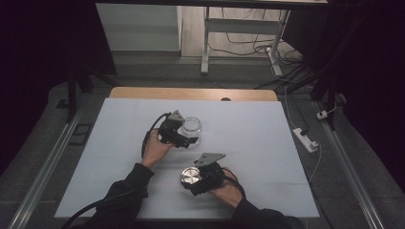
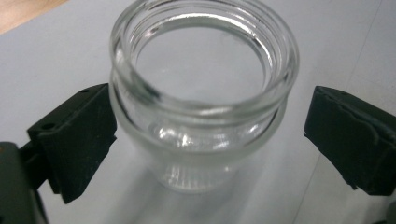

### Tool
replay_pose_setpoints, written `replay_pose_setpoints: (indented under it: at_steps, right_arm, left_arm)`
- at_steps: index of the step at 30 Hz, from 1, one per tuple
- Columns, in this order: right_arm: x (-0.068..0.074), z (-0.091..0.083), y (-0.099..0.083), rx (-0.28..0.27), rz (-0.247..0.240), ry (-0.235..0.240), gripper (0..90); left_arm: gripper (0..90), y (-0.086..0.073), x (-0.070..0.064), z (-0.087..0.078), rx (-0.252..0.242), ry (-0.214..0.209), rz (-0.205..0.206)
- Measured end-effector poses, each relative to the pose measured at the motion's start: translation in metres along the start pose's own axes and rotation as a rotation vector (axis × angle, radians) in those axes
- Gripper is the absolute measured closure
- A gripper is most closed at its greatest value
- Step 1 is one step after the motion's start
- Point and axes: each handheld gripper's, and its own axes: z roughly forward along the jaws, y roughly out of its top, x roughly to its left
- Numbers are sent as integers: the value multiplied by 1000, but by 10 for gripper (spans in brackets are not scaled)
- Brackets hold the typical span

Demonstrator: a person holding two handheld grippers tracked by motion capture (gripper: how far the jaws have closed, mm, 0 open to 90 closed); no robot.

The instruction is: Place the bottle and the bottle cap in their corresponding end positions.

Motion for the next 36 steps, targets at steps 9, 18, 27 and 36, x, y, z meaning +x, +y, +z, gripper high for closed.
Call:
replay_pose_setpoints:
  at_steps: [9,18,27,36]
  right_arm:
    - [-1,-8,1,-11,8,8,66]
    - [-3,-12,1,-11,37,23,34]
    - [-5,-21,1,-35,52,18,6]
    - [-9,-33,0,-61,68,9,0]
  left_arm:
    - [1,-15,-4,-14,11,-21,-21]
    - [0,-31,-7,-27,-11,-66,-44]
    - [0,-37,-16,-34,-16,-84,-51]
    - [0,-39,-25,-43,-31,-89,-49]
